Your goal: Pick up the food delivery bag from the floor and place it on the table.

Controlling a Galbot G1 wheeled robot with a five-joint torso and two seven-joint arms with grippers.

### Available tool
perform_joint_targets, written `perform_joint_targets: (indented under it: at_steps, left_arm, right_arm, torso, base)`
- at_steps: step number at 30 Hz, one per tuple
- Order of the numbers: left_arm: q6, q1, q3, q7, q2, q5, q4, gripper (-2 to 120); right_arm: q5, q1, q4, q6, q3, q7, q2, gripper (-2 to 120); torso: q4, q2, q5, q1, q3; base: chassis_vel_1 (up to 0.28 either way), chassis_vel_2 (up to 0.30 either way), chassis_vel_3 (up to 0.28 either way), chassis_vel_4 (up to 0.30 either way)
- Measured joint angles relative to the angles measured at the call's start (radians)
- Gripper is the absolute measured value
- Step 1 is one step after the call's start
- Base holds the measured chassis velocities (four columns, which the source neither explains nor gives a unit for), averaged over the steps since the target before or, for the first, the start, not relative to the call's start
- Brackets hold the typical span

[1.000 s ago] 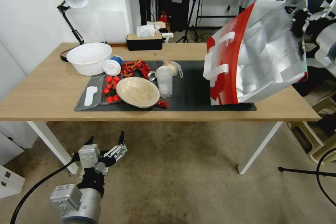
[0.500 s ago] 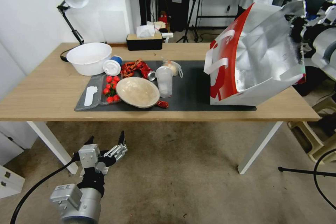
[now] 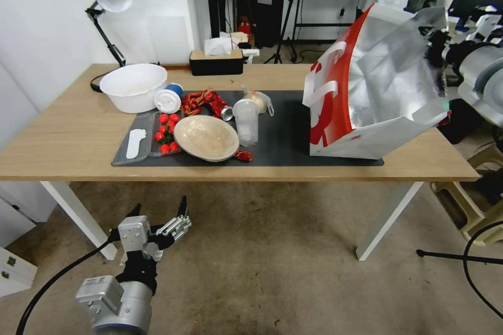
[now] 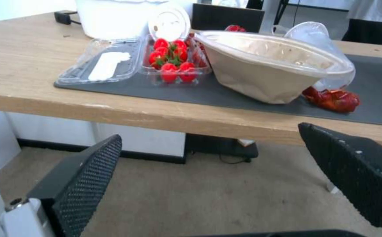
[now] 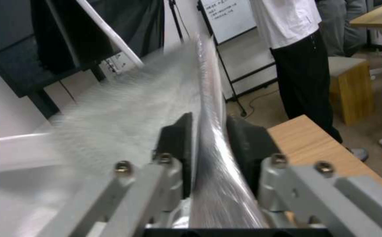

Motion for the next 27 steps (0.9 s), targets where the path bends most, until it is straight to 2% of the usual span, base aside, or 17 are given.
perform_joint_targets:
  at_steps: [4,6,8,9,11,13,15,16,18,22,27]
  left_arm:
    - [-0.001,0.005,0.0,0.0,0.0,0.003,0.0,100]
    - [-0.001,0.008,0.001,0.0,0.0,0.008,0.0,100]
    - [-0.005,0.013,0.004,0.0,0.0,0.021,0.0,100]
    - [-0.005,0.013,0.004,0.0,0.0,0.021,0.0,100]
    - [-0.007,0.016,0.005,0.0,0.0,0.025,0.0,100]
    - [-0.007,0.016,0.005,0.001,0.0,0.025,0.0,100]
    - [-0.007,0.016,0.005,0.001,0.001,0.025,0.0,100]
    - [-0.007,0.016,0.005,0.001,0.001,0.025,0.0,100]
    - [-0.007,0.016,0.004,0.001,0.002,0.024,0.0,100]
    - [-0.011,0.016,0.001,0.015,0.003,0.037,0.0,100]
    - [-0.024,0.015,-0.002,0.025,0.002,0.057,0.0,100]
  right_arm:
    - [-0.017,0.003,-0.004,0.002,-0.005,-0.014,-0.002,41]
    - [-0.019,0.005,-0.005,0.003,-0.007,-0.015,-0.002,43]
    - [-0.022,0.006,-0.007,0.003,-0.009,-0.017,-0.003,54]
    - [-0.022,0.006,-0.007,0.003,-0.009,-0.017,-0.003,54]
    - [-0.023,-0.003,-0.004,0.002,-0.008,-0.017,-0.005,66]
    - [-0.023,-0.006,-0.001,0.002,-0.007,-0.017,-0.006,69]
    - [-0.022,-0.016,0.011,0.0,0.0,-0.018,-0.012,82]
    - [-0.022,-0.016,0.011,0.0,0.0,-0.018,-0.012,82]
    - [-0.021,-0.026,0.022,0.0,0.005,-0.021,-0.016,91]
    - [-0.041,-0.055,0.06,0.001,0.021,-0.04,-0.03,100]
    - [-0.064,-0.073,0.089,0.005,0.032,-0.051,-0.044,100]
  torso:
    - [0.0,0.0,0.0,0.0,0.0]
    - [0.0,0.0,0.0,0.0,0.0]
    - [0.0001,0.0,0.0,0.0,0.0]
    - [0.0001,0.0,0.0,0.0,0.0]
    - [0.0,0.0,0.0001,0.0,0.0]
    - [0.0001,0.0,0.0002,0.0,0.0]
    - [0.0,0.0,0.0,0.0,0.0]
    - [0.0,0.0,0.0,0.0,0.0]
    - [0.0,0.0,0.0001,0.0,0.0]
    - [0.0,0.0,0.0001,0.0,0.0]
    - [0.0001,0.0,0.0001,0.0,0.0]
  base:
    - [0.0,0.0,0.0,0.0]
    - [0.0,0.0,0.0,0.0]
    - [0.0,0.0,0.0,0.0]
    - [0.0,0.0,0.0,0.0]
    - [0.0,0.0,0.0,0.0]
    - [0.0,0.0,0.0,0.0]
    - [0.0,0.0,0.0,0.0]
    - [0.0,0.0,0.0,0.0]
    - [0.0,0.0,0.0,0.0]
    - [0.0,0.0,0.0,0.0]
    - [0.0,0.0,0.0,0.0]
